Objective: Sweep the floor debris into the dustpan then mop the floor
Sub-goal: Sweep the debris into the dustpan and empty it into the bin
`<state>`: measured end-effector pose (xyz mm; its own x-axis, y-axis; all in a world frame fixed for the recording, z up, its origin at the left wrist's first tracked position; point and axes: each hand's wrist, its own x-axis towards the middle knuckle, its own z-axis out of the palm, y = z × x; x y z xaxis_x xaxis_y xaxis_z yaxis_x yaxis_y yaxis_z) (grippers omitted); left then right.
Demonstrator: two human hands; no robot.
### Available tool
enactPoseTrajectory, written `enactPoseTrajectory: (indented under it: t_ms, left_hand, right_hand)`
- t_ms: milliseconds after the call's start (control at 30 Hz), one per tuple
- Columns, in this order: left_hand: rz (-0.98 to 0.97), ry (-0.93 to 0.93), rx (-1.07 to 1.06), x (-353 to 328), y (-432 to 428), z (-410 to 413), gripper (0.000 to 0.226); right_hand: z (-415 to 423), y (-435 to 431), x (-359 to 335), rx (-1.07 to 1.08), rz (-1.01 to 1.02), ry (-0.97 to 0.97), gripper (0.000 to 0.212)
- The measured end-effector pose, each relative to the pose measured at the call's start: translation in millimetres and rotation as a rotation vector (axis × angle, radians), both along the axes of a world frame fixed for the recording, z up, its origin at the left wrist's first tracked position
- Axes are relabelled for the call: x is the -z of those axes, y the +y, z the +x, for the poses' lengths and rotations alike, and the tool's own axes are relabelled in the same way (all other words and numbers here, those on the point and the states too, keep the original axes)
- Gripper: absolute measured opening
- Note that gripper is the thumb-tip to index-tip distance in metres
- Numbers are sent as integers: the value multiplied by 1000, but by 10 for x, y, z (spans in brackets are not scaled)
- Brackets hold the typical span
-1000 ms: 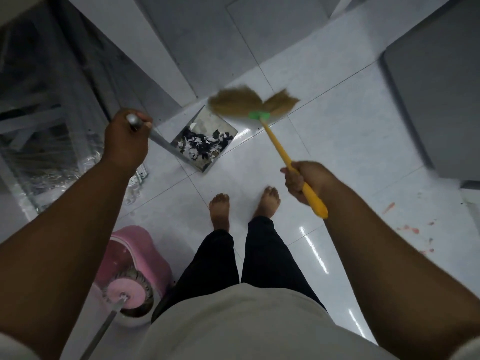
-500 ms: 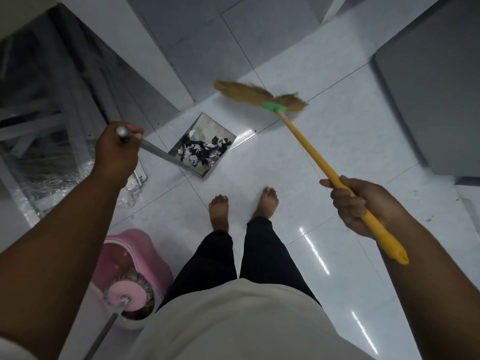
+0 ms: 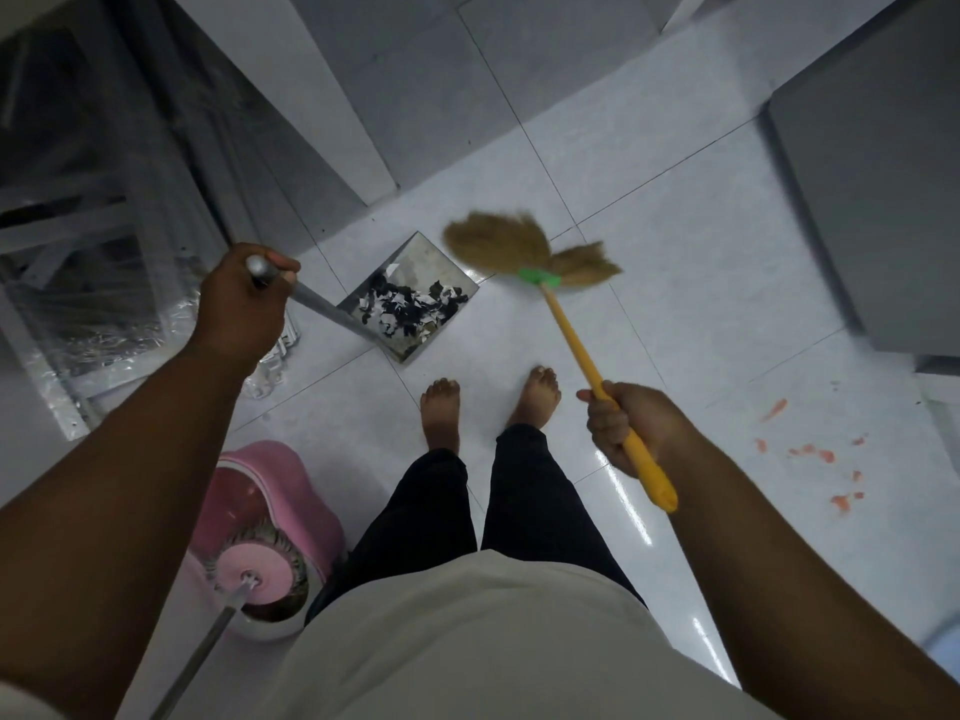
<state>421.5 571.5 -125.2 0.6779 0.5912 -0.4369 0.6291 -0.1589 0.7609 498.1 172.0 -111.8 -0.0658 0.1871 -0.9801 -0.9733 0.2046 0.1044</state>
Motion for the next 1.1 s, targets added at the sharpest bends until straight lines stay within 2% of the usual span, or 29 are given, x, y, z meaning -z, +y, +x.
enactPoseTrajectory:
  t_ms: [167, 300, 567, 800, 967, 1100]
  left_hand:
    - [16, -3, -4, -34, 10, 21, 33]
    - [-9, -6, -22, -69, 57, -11, 32]
    - [-18, 6, -6, -102, 153, -174, 34]
    - [19, 34, -28, -117, 106, -185, 34]
    - [33, 59, -37, -124, 150, -218, 32]
    - [11, 31, -39, -164, 124, -229, 32]
  right_hand:
    - [-196, -322, -401, 10, 101, 31, 29]
    - [-101, -466, -602, -18, 91, -14, 32]
    - [296, -370, -346, 4, -7, -117, 28]
    - [7, -5, -55, 0, 13, -3, 29]
    - [-265, -163, -312, -9, 133, 64, 30]
    - [-317, -338, -544, -25, 140, 45, 31]
